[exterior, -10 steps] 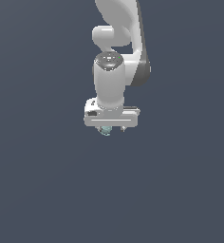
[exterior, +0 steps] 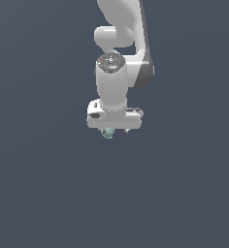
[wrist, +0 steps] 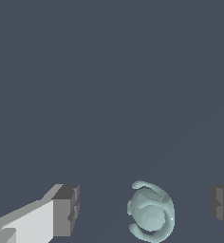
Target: Pick up the object and move it to a goal position.
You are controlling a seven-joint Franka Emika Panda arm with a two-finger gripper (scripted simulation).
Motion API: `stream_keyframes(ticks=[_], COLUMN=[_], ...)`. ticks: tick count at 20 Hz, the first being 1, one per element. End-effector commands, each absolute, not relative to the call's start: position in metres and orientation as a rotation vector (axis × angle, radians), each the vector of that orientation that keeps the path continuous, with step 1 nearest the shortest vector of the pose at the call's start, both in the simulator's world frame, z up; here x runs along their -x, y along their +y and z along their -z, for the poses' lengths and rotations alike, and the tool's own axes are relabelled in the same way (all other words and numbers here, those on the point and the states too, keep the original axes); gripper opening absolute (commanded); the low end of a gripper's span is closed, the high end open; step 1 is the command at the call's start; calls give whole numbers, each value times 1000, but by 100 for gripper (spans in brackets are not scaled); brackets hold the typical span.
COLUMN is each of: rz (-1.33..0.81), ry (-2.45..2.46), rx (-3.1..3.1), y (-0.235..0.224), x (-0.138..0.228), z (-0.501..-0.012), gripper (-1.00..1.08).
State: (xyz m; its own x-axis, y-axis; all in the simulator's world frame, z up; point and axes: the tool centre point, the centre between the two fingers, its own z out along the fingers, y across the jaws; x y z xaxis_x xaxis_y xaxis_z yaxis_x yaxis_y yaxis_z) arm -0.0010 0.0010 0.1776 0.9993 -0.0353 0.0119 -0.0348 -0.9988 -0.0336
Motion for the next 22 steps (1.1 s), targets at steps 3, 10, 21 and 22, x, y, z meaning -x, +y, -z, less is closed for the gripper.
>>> stream_keyframes(ticks=[3, 10, 21, 22], rz=[15, 13, 5, 4], ry=[57, 97, 286, 305], rx=[3105, 3108, 3114, 3114], y=[2, -2, -21, -23], x=[2, 11, 60, 65], z=[-178, -167, -121, -116], gripper=[100, 100, 100, 100])
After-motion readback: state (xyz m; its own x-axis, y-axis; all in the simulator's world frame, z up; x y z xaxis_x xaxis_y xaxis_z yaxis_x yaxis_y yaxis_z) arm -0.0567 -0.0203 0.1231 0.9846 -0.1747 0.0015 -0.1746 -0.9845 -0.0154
